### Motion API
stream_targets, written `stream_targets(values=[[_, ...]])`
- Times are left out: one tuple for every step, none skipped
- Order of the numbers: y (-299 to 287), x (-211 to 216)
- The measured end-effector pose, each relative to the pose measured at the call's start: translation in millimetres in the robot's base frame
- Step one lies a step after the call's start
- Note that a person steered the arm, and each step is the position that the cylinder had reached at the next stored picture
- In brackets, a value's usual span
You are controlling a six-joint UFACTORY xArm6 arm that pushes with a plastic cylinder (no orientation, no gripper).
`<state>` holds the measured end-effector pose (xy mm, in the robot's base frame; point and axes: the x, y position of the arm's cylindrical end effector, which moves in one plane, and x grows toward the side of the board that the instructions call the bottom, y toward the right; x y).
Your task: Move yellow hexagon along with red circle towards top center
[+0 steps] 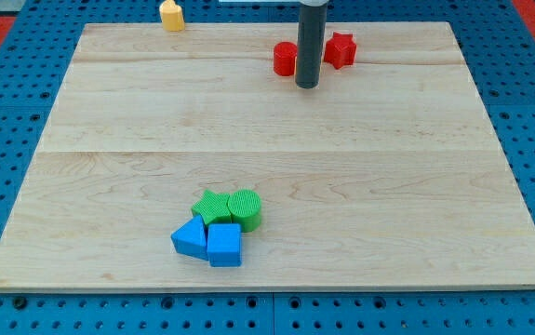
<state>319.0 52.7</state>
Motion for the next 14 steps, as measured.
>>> stream_targets(values=[[29, 0], [44, -8], [44, -11], [44, -12], [42, -20], [29, -28], [-15, -28], [-23, -28], [-14, -31], [-13, -41], [-30, -45], [-40, -38], [-41, 10], [-54, 20]])
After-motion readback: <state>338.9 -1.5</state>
